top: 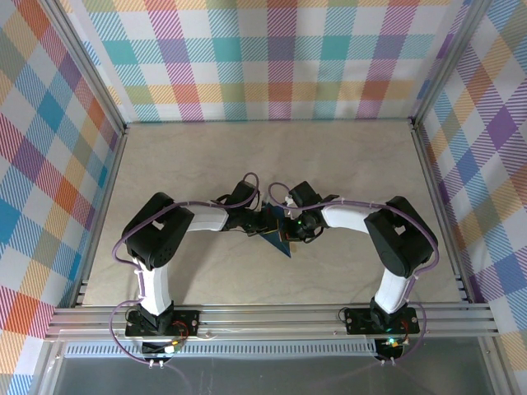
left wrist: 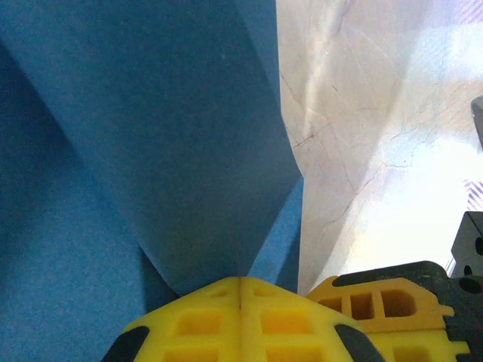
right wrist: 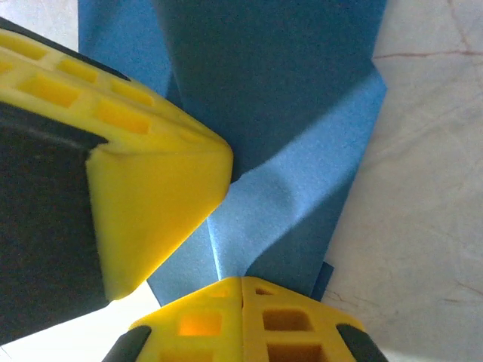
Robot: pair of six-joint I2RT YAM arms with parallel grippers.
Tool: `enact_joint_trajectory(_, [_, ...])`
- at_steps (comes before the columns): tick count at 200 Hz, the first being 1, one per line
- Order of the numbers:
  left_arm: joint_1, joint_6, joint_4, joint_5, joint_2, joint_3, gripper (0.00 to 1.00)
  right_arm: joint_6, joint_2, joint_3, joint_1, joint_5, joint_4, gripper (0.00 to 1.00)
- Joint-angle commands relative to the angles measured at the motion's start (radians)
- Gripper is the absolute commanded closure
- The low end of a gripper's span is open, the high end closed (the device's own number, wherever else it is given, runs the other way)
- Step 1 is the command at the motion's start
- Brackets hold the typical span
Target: Fold a paper plane with a square sheet of paper (fold left side to right side)
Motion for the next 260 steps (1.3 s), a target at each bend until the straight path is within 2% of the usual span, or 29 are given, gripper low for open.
enact_joint_trajectory(1, [-0.011,0.009,-0.053,-0.031,0.015,0.024,1.0,-0.034,0.113,-0.06,0.022,0.151,-0.135,1.0])
enact_joint_trajectory(71, [0.005,0.051,-0.155,-0.105,0.027,0.051,1.0,-0.047,0.11,-0.055,0.024,0.175,-0.172,1.0])
enact_joint_trajectory(260, [0.234,0.199,-0.237,-0.126,0.134,0.206,1.0,-0.041,0.113,-0.076,0.024,0.147,-0.171,1.0])
